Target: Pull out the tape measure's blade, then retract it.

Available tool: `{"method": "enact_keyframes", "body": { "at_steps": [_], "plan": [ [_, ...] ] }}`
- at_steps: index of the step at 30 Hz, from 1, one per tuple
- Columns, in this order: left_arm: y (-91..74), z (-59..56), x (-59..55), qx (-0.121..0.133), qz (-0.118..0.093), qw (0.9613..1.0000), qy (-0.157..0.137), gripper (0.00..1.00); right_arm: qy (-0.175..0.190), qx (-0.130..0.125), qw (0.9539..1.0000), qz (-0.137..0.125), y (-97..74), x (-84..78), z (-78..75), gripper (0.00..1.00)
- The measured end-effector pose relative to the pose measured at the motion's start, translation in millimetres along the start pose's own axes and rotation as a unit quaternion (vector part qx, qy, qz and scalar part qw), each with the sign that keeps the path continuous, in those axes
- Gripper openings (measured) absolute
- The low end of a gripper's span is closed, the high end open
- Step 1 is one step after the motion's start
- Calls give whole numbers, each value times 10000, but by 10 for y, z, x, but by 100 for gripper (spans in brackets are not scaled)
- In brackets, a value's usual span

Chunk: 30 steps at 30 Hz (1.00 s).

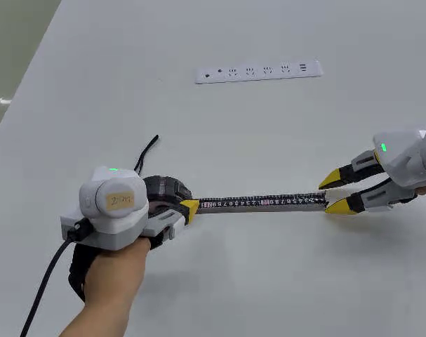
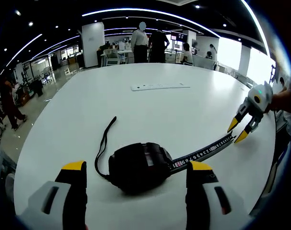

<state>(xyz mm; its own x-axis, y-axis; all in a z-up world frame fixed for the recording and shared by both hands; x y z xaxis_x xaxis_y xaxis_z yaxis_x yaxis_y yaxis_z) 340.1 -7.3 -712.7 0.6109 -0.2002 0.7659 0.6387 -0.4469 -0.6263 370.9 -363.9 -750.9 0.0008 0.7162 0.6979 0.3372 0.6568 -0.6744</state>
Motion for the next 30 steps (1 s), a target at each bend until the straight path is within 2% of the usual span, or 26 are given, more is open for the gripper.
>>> {"method": "enact_keyframes", "body": {
  "at_steps": [7, 23, 30],
  "plan": [
    [32, 34, -18, 98, 30, 9998, -144, 82, -58, 26, 10000, -38, 31, 10, -10, 17],
    [82, 39, -65, 220, 40, 9991, -360, 75, -51, -14, 10000, -51, 50, -2, 9, 15],
    [138, 21, -49, 222, -23, 9981, -582, 72, -42, -22, 10000, -37, 53, -3, 9, 15]
  ]
}}
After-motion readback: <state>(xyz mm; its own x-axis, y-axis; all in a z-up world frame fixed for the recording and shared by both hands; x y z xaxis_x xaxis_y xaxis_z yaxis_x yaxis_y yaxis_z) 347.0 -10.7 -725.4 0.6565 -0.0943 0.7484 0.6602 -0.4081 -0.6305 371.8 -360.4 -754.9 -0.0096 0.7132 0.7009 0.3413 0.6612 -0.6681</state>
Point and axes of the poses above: the centre of the closed fingertips' face, and the gripper's own axes: y roughly forward along the fingers, z roughly to its left, x roughly out of its top, the point moved 10 cm from there along -y, roughly backward along the fingers, and after that the axes turned 15 degrees about -x, right-handed, at the moved point
